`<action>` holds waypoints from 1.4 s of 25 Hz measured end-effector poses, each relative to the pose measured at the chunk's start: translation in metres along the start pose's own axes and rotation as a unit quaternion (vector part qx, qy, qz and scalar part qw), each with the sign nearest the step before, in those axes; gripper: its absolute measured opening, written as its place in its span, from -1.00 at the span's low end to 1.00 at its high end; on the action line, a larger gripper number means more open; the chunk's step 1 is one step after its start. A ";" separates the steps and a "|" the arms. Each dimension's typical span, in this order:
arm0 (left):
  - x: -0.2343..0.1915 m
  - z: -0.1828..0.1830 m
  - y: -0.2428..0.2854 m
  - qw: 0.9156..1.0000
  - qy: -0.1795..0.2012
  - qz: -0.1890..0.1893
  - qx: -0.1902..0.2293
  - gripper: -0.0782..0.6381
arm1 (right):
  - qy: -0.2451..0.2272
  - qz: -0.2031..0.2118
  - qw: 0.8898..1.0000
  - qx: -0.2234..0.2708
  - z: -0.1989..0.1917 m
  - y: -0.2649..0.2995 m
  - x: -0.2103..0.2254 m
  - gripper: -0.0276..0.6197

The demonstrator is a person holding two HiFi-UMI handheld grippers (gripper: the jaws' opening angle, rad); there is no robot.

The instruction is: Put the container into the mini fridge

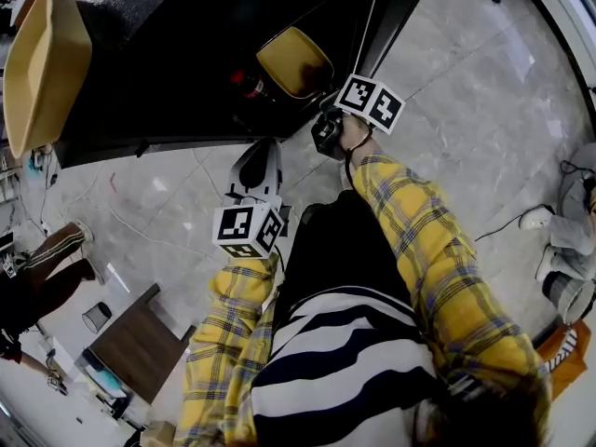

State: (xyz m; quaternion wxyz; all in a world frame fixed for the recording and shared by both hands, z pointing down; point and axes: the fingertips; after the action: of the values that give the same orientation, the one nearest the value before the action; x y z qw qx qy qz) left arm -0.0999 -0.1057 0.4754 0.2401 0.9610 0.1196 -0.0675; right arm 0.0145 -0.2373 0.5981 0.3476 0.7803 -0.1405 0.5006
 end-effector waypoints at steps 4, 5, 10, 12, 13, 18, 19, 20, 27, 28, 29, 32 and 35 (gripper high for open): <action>-0.003 0.001 -0.002 1.000 -0.003 0.000 0.000 -0.73 | 0.008 -0.013 1.000 0.000 -0.009 -0.010 0.010 -0.11; -0.002 0.002 -0.002 1.000 -0.001 -0.002 0.001 -0.73 | 0.009 -0.014 1.000 0.001 -0.010 -0.012 0.011 -0.10; -0.001 0.003 -0.005 1.000 -0.007 -0.008 0.004 -0.73 | -0.014 -0.020 1.000 0.002 -0.016 -0.032 0.013 -0.11; -0.002 0.002 -0.007 1.000 -0.013 -0.007 0.003 -0.73 | -0.012 -0.015 1.000 0.001 -0.019 -0.036 0.014 -0.11; -0.001 0.002 -0.007 1.000 -0.015 -0.008 0.003 -0.73 | -0.010 -0.014 1.000 0.002 -0.019 -0.037 0.014 -0.11; 0.003 0.004 -0.012 1.000 -0.013 -0.017 0.005 -0.73 | -0.039 -0.010 0.999 -0.004 -0.016 -0.044 0.005 -0.16; 0.003 0.004 -0.013 1.000 -0.015 -0.017 0.004 -0.73 | -0.051 -0.011 0.999 -0.007 -0.017 -0.049 0.004 -0.20; 0.001 0.003 -0.014 1.000 -0.018 -0.016 0.004 -0.73 | -0.066 -0.015 0.998 -0.010 -0.018 -0.055 0.003 -0.30; -0.010 -0.002 -0.023 0.999 -0.049 -0.008 0.000 -0.73 | -0.158 -0.018 0.987 -0.004 -0.031 -0.110 -0.004 -0.80; -0.010 -0.003 -0.024 0.999 -0.051 -0.009 -0.001 -0.73 | -0.161 -0.014 0.987 -0.001 -0.033 -0.116 -0.005 -0.81; -0.010 -0.004 -0.025 0.999 -0.053 -0.010 -0.002 -0.73 | -0.168 -0.013 0.986 0.002 -0.035 -0.122 -0.007 -0.81; -0.008 -0.006 -0.029 0.998 -0.059 -0.015 -0.005 -0.73 | -0.199 -0.013 0.980 0.008 -0.037 -0.140 -0.017 -0.83; -0.006 -0.008 -0.031 0.997 -0.067 -0.019 -0.009 -0.73 | -0.235 -0.013 0.972 0.008 -0.040 -0.153 -0.029 -0.83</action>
State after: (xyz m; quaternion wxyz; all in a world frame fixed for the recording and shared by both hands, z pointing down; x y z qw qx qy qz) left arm -0.1136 -0.0765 0.4701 0.2549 0.9496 0.1222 -0.1357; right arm 0.0607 -0.1040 0.5212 0.3054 0.8803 -0.2042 0.3002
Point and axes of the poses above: the fingertips, and each gripper's own axes: y forward along the fingers, x to its right, z out of its top, and after that the axes turned 9 degrees about z, right-handed
